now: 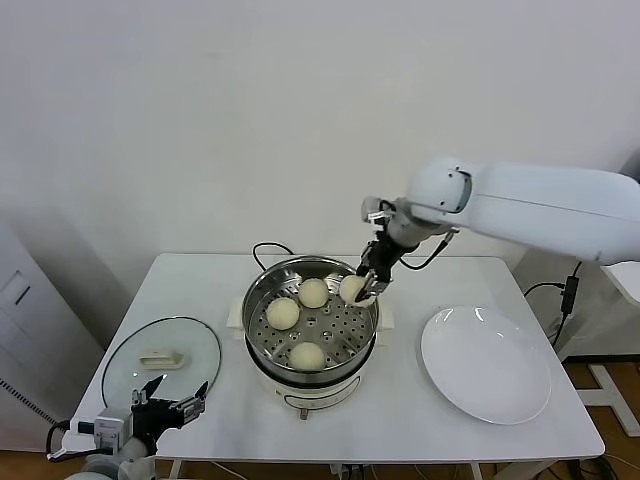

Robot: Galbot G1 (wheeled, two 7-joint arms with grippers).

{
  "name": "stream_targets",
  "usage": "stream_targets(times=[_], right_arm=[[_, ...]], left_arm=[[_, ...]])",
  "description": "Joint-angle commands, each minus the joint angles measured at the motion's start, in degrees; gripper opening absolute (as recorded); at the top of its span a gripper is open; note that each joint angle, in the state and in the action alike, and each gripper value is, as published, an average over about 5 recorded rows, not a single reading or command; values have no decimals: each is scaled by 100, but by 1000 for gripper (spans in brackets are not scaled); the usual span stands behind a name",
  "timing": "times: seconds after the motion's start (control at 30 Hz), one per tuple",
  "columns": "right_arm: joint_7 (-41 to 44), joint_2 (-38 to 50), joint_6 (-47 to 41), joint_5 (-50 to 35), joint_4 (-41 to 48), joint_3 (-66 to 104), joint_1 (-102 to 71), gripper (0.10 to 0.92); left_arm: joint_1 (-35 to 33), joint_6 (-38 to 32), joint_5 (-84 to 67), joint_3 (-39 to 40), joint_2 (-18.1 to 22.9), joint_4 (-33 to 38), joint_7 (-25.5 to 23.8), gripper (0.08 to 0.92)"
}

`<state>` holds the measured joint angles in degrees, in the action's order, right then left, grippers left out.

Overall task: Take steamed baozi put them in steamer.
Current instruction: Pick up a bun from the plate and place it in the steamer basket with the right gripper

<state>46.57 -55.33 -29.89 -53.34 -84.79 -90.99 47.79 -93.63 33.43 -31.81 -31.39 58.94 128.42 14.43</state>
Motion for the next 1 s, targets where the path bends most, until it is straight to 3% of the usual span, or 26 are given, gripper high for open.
stream_targets(times=[0.03, 0.57, 0.67, 1.0], right_arm=[[-724, -297, -402, -175, -39, 34, -594, 441], [-1005, -492, -517, -7, 81, 151, -1161, 450], [-1038, -487, -520, -29, 97, 195, -1206, 500], [-707, -99, -436, -228, 153, 639, -909, 779]], left_arm=[[2, -6, -7, -15, 4, -33, -4, 823], [26, -13, -14, -17, 38, -105, -9, 823], [29, -14, -14, -16, 48, -112, -9, 823], [35, -18, -43, -61, 43, -104, -12, 823]])
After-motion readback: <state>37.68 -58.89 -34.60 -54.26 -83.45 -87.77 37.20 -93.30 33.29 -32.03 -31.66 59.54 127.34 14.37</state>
